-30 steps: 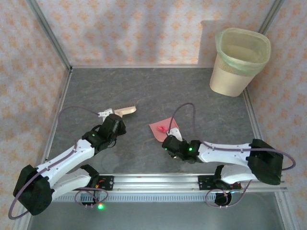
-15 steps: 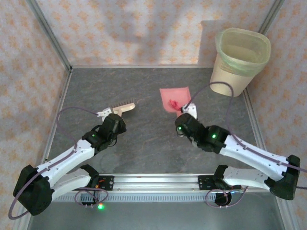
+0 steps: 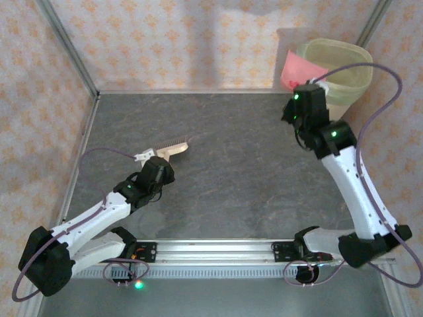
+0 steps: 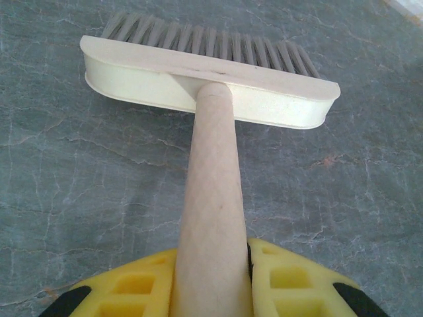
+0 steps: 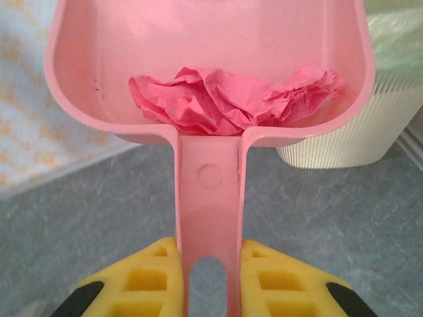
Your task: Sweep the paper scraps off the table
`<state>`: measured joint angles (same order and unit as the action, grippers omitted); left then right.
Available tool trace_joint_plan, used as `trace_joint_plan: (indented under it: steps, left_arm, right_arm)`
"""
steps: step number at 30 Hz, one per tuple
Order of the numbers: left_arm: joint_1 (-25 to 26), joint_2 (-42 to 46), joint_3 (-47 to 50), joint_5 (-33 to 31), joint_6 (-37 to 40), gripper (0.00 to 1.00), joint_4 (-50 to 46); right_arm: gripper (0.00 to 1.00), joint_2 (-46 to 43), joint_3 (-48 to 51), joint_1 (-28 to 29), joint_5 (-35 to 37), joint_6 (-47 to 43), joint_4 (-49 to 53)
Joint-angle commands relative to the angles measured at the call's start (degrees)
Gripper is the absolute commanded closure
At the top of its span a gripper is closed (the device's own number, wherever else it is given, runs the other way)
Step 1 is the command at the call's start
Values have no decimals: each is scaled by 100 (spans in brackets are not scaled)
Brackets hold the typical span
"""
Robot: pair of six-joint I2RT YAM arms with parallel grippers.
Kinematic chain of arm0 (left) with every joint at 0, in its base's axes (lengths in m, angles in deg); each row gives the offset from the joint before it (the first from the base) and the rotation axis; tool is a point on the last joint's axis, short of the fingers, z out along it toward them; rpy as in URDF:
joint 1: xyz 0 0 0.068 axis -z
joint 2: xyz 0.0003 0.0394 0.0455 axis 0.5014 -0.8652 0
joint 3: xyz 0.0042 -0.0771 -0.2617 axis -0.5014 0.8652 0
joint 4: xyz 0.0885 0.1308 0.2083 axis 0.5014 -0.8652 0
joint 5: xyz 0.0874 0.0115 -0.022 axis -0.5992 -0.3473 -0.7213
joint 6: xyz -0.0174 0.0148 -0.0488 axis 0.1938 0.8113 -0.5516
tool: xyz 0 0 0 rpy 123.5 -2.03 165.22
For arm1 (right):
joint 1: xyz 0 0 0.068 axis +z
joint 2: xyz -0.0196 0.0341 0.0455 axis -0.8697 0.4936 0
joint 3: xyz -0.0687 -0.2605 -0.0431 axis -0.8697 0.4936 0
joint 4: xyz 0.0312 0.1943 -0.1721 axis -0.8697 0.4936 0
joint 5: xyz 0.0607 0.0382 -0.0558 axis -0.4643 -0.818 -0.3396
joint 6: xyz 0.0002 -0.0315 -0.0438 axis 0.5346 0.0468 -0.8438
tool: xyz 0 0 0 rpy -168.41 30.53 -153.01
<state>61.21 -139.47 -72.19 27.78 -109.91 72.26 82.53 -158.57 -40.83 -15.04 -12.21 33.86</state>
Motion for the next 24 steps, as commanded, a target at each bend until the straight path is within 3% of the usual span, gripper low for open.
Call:
trace_joint_plan:
  steps: [1,7,14,24]
  left_arm:
    - [-6,155,-15,-156,-28,100,130]
    - [-2,157,-20,-96,-20,100,136]
    - [-9,111,-51,-13,-19,100,136]
    - [-5,70,-86,-10,20,100,116]
  right_arm:
    - [100,464,-806,-576,-671,167,353]
    - [100,1240,-1829,-1748,-1982,1052,182]
    - [100,2323,-3151,-2613,-3039,1823,378]
    - [100,3608,-4844,-2938,-4102,2741,845]
